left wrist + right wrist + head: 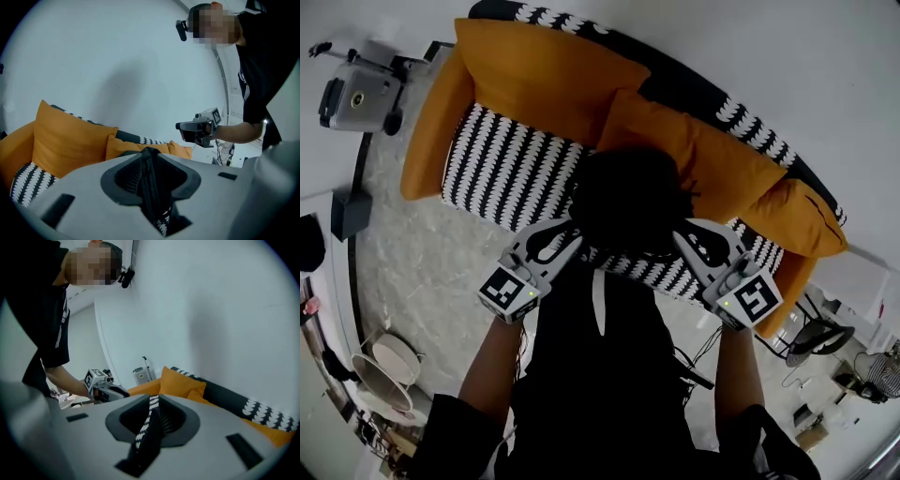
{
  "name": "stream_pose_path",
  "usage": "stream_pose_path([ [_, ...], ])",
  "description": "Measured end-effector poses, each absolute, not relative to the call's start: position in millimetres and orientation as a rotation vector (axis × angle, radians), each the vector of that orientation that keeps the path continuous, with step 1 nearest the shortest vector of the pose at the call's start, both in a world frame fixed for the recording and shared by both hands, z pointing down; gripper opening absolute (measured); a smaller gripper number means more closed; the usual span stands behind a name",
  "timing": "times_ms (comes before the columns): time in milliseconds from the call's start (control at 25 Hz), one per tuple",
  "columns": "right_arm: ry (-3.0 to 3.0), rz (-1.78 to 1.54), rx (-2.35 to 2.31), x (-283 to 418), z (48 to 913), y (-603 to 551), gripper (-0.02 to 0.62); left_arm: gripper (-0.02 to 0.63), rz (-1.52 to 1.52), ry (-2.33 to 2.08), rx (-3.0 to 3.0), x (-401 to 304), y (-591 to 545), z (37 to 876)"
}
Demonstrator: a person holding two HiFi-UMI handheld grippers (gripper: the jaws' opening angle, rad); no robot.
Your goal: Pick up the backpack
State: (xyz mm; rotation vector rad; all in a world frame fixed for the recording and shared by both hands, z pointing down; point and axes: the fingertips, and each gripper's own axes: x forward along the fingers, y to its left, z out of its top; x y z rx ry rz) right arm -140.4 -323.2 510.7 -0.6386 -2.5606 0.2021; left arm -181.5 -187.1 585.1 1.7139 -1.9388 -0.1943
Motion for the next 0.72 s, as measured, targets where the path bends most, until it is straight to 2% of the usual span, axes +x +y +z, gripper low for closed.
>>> stream_pose_path([
  [120, -2.554, 0.208, -0.661, -147.0, 533.8, -328.8, 0.097, 0.104, -0.187, -1.961, 1.648, -188.1, -185.7, 598.3],
  [320, -2.537, 0.163, -0.694, -156.2, 565.2, -342.8, 0.13, 0.137, -0.111, -2.026, 1.587, -206.8, -188.4, 627.5],
  [520, -2.461, 0.12, -0.715, -158.0, 601.5, -352.8, 0.19, 0.167, -0.063, -2.042, 1.55, -218.9, -209.8, 646.1],
  [720, -2.37, 0.148, -0.658, -161.2, 637.7, -355.0, 0.21, 0.186, 0.018, -2.024, 1.571, -226.6, -214.4, 670.3],
])
